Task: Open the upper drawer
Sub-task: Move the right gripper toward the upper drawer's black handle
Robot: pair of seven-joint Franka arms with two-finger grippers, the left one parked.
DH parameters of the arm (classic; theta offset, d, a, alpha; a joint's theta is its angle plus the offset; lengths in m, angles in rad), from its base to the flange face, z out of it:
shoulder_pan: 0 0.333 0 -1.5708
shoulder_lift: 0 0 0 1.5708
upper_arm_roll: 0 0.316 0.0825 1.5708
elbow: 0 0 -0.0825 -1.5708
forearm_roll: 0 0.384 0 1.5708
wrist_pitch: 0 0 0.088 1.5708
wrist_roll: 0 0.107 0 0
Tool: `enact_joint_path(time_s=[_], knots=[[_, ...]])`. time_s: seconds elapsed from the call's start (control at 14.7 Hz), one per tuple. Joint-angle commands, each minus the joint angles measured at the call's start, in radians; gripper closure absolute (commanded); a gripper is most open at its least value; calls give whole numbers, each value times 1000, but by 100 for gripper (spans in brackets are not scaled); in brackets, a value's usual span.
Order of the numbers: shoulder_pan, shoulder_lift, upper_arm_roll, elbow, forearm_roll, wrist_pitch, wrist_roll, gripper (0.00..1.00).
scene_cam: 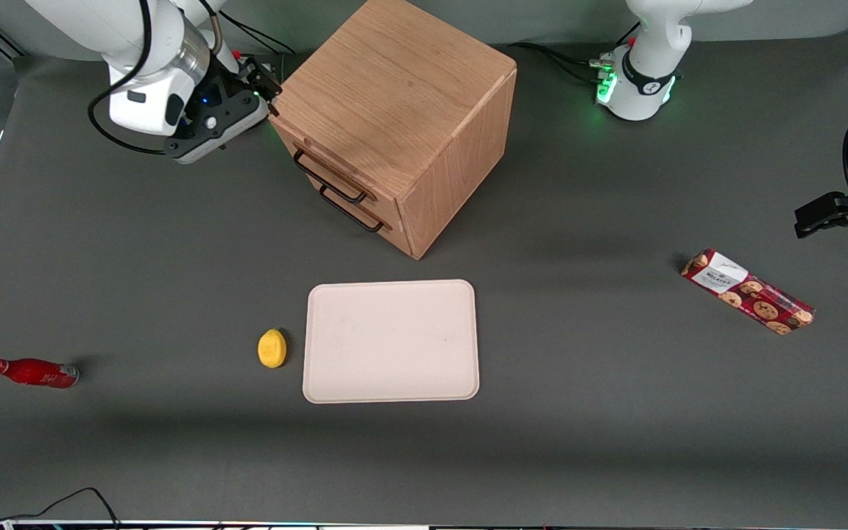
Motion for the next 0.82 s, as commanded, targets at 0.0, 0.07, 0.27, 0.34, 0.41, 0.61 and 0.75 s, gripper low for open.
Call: enact_joint_path(time_s=[0.0, 0.07, 0.27, 0.34, 0.41, 0.61, 0.75], knots=[[6, 46, -63, 10, 78, -18, -102, 0], [6, 60, -83, 0, 110, -20, -124, 0], [4, 86, -114, -22, 184, -17, -144, 0], [4, 95, -114, -23, 187, -12, -159, 0], [4, 113, -114, -23, 187, -11, -187, 0], [4, 156, -114, -35, 187, 9, -236, 0], [6, 156, -110, -94, 187, 76, -297, 0]])
